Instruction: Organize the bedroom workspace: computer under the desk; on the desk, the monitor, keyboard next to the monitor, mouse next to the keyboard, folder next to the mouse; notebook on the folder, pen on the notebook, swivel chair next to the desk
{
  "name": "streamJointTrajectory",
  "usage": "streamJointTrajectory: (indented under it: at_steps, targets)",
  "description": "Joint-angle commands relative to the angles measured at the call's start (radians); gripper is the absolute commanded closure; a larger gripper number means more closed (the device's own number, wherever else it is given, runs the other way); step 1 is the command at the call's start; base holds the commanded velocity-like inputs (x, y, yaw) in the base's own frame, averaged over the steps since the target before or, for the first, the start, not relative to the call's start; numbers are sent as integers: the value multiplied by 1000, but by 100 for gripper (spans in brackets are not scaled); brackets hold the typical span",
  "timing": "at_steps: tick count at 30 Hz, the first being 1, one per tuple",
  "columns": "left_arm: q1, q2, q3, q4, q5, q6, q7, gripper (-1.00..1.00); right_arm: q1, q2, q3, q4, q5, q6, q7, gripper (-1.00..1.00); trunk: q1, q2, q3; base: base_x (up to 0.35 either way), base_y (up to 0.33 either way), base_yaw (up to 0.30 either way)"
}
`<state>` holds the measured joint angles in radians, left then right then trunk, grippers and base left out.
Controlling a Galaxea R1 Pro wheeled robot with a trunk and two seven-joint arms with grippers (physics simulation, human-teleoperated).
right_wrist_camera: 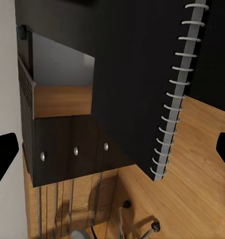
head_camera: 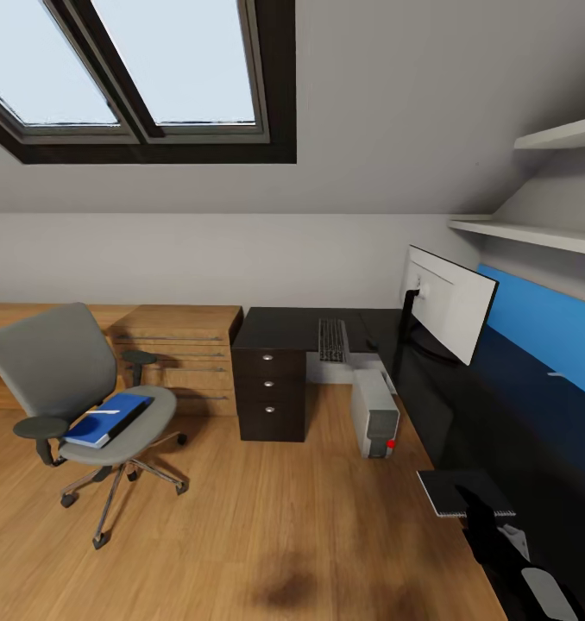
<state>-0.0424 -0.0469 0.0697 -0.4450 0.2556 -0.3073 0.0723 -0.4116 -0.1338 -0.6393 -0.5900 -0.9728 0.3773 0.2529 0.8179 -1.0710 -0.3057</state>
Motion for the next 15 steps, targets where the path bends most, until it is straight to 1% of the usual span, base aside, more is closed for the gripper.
streamJointTrajectory:
  at_steps: [1,10,15]
  targets:
    - [-1,-1,2,0,4,-3,-1,-100,-1,0,-5,2,-4,8,2,-100,0,-1,-1,0,0,0]
    - [-1,-1,2,0,4,-3,0,-100,-1,0,-5,13,-5,8,2,-100,0,-1,-1,0,0,0]
    - [-1,-1,2,0,4,-3,0,-100,-1,0,-5,14,-5,8,2,-100,19,-36,-17,0,0,0]
